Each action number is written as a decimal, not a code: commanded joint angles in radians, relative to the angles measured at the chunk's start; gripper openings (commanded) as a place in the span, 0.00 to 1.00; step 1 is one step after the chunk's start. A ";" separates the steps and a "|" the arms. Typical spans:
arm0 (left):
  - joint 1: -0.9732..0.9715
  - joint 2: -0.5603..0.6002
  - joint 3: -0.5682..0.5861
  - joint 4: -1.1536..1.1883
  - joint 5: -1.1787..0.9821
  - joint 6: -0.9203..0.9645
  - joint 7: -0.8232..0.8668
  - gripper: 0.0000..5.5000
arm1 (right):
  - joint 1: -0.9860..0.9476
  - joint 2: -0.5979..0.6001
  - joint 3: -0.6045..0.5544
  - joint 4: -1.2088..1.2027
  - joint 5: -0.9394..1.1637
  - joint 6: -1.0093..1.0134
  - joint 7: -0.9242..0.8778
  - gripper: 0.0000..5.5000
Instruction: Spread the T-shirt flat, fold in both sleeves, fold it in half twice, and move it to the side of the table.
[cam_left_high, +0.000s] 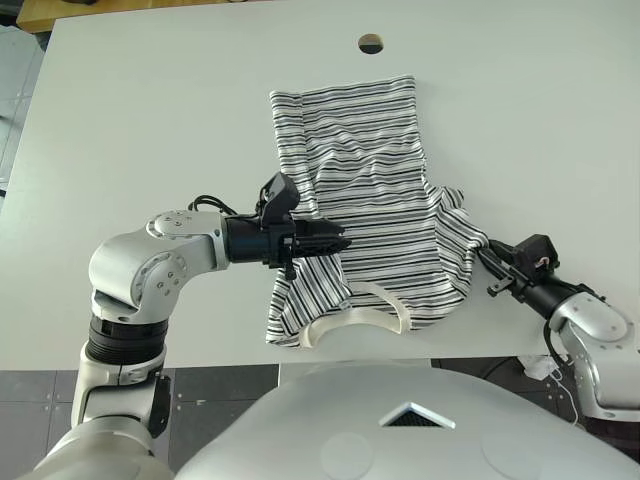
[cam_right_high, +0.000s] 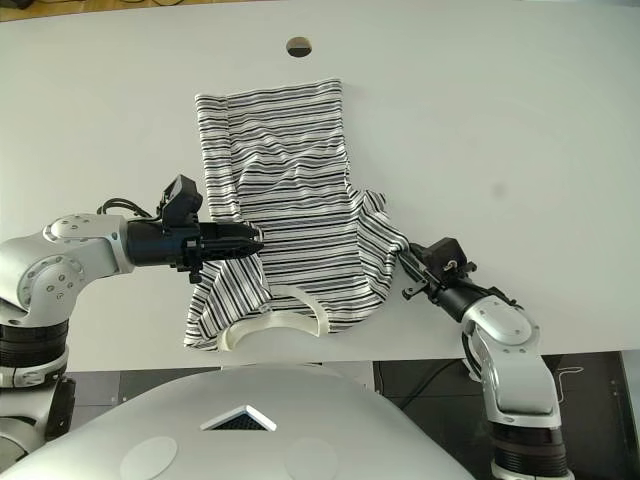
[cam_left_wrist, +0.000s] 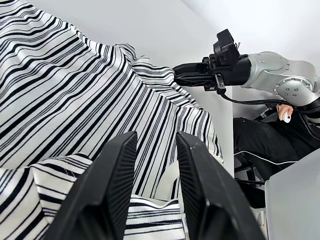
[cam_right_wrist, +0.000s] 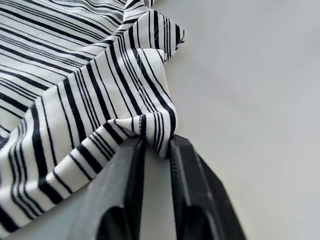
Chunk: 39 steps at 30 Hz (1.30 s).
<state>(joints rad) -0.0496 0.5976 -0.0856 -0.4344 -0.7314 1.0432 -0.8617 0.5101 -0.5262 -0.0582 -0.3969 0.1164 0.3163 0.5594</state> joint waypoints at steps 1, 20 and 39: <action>0.004 -0.002 -0.006 0.007 0.000 -0.015 0.015 0.26 | 0.012 -0.014 0.024 0.040 -0.052 -0.026 -0.015 0.03; 0.003 0.037 0.022 0.081 0.023 -0.067 0.011 0.26 | -0.095 -0.019 0.397 -0.248 -0.298 -0.021 0.020 0.03; 0.202 0.436 -0.026 -0.075 0.355 -0.554 -0.253 0.51 | -0.084 -0.143 0.157 -0.342 -0.159 -0.073 0.104 0.54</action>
<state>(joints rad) 0.0906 0.9264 -0.1409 -0.4792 -0.4365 0.5865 -1.0411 0.4193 -0.6032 0.2035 -0.7214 -0.0760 0.2566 0.6252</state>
